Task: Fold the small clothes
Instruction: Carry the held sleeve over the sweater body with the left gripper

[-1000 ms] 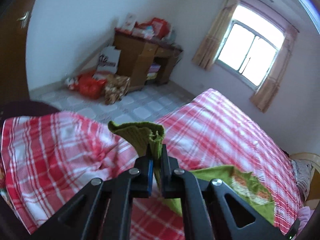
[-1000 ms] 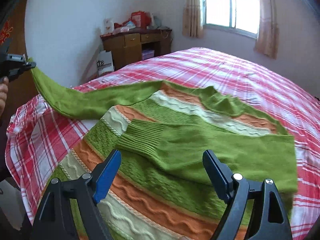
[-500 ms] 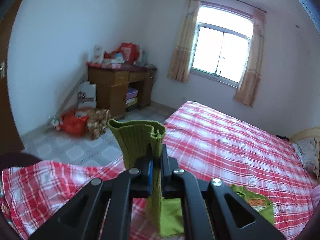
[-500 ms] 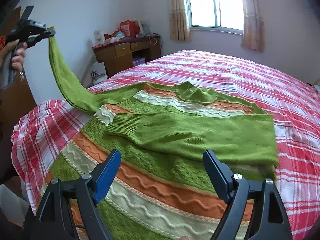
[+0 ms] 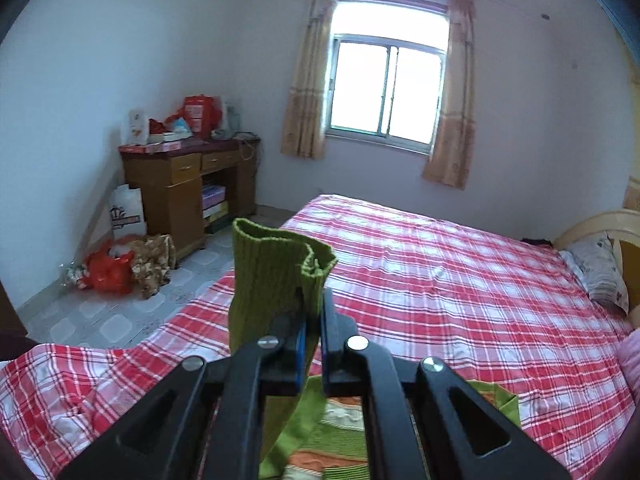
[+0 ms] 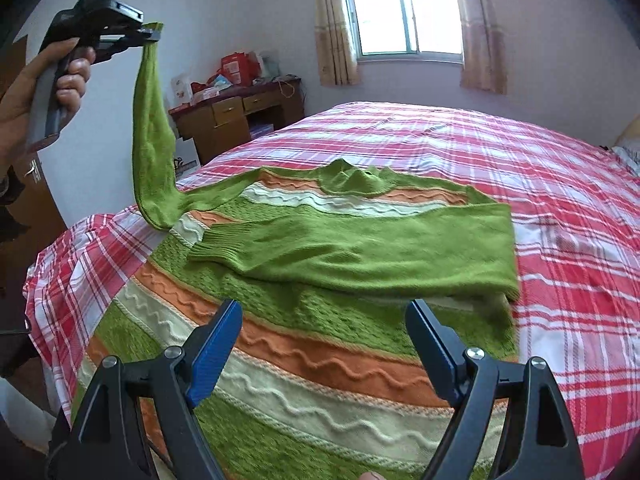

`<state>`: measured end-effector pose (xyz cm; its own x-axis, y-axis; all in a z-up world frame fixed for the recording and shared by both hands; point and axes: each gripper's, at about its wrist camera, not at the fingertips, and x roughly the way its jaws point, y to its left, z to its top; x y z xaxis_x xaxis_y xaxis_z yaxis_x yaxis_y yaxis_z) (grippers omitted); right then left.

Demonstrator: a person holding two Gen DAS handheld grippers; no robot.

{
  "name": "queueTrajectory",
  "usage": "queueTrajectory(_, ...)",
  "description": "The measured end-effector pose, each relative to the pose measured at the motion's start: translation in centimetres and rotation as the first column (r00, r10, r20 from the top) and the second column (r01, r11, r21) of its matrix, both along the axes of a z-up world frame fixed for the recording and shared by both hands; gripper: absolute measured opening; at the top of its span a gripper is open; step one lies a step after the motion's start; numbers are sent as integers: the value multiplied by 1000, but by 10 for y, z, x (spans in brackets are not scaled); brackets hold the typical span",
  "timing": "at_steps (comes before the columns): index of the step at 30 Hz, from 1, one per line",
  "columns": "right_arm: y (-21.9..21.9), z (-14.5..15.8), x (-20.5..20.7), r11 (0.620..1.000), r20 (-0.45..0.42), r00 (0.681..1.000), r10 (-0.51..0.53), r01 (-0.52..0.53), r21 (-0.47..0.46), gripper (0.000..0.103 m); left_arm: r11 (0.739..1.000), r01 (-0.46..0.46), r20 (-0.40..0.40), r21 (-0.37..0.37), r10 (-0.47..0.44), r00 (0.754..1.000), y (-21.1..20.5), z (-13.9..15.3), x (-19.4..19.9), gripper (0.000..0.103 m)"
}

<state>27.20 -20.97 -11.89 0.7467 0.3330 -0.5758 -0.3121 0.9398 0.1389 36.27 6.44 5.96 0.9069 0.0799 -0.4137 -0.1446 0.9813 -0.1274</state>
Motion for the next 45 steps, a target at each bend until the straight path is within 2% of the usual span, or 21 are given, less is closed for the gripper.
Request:
queueTrajectory(7,-14,-1,-5,1000,1,1000,-19,19,25,84,998,50,-20,24,-49,999,-41,-12,11,5)
queueTrajectory(12,-22,-12,-6,999,-23,999,-41,42,33,84,993,105,-39,54,-103,994,-81,-31,15,5)
queueTrajectory(19,-29,-26,-6,997,-63,996,-59,62,45,84,973,160,-75,167,-149,986,-147,-80,19,5)
queueTrajectory(24,-35,-36,-2,994,-93,993,-77,84,71,84,946,205,-115,250,-181,977,-188,-117,21,5)
queueTrajectory(26,-38,-41,1,992,-113,990,-86,96,84,84,935,245,-154,258,-211,965,-202,-134,24,5)
queueTrajectory(30,-38,-46,3,991,-125,988,-93,104,85,84,900,317,-248,300,-248,936,-226,-165,28,19)
queueTrajectory(31,-37,-46,2,991,-121,988,-93,104,83,84,890,336,-274,308,-256,927,-229,-169,27,32)
queueTrajectory(32,-37,-46,2,991,-120,988,-92,103,85,84,884,345,-289,314,-257,922,-230,-170,26,39)
queueTrajectory(33,-38,-47,2,990,-121,989,-91,102,92,84,880,347,-286,324,-259,923,-227,-169,20,55)
queueTrajectory(34,-39,-48,3,990,-123,988,-89,102,101,84,875,350,-265,334,-269,926,-222,-165,12,63)
queueTrajectory(35,-41,-48,2,989,-124,988,-88,101,108,84,865,354,-239,356,-281,929,-215,-160,1,65)
queueTrajectory(37,-43,-49,2,988,-124,989,-85,100,121,84,842,348,-211,413,-284,935,-199,-156,-18,83)
queueTrajectory(39,-43,-49,1,987,-123,989,-84,100,126,84,842,311,-189,441,-252,949,-170,-155,-34,96)
queueTrajectory(41,-43,-49,1,987,-126,988,-83,99,127,84,848,269,-200,457,-197,960,-130,-159,-44,100)
queueTrajectory(43,-42,-48,2,987,-131,988,-85,101,121,84,853,194,-212,484,-100,972,-94,-165,-44,100)
queueTrajectory(45,-41,-44,3,988,-138,987,-86,103,116,84,857,126,-237,500,-5,971,-60,-176,-43,100)
